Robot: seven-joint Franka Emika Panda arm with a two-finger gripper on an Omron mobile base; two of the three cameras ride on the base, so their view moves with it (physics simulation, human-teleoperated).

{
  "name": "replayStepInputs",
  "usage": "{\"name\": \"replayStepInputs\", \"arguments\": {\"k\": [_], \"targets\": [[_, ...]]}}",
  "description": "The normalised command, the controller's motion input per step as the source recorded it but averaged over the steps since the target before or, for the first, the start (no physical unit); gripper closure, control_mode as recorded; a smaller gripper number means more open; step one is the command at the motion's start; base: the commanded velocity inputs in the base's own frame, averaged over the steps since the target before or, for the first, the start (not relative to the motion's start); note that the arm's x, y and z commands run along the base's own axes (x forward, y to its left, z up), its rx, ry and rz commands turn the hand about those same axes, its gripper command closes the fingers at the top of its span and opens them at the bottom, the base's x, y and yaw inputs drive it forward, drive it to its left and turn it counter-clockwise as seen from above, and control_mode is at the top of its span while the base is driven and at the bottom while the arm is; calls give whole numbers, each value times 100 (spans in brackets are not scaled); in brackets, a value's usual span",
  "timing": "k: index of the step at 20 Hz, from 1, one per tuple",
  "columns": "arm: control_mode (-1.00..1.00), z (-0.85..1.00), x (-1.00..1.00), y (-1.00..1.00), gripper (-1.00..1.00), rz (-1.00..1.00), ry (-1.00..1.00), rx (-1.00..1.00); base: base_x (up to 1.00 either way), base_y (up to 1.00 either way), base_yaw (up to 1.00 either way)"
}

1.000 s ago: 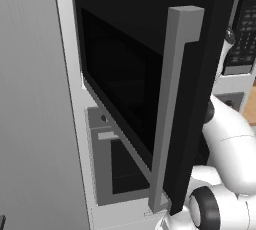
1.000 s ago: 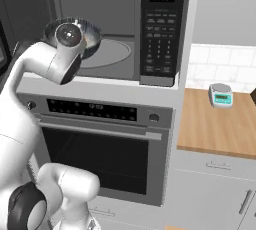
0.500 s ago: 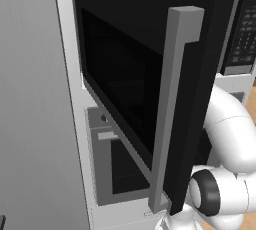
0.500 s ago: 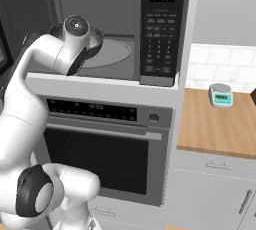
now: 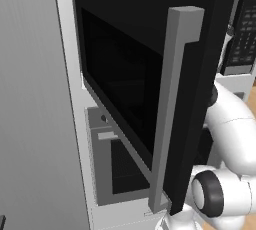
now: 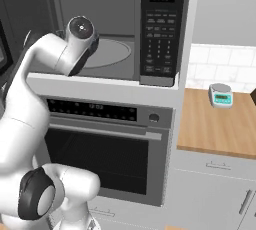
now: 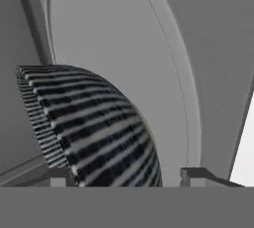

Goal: Open the microwave, place the bowl with waffle inside the microwave, then close the microwave door and turn it on.

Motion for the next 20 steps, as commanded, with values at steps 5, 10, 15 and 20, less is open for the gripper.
{"name": "replayStepInputs", "arguments": {"k": [5,10,15,20], "targets": [[-100,72,-55,-3,-100,3,-4,-6,0,0,0],[-100,22,-100,-30,-100,9,0,-17,0,0,0],[-100,0,-100,-43,100,3,-12,-3,0,0,0],[-100,0,-100,-26,100,4,-13,-1,0,0,0]]}}
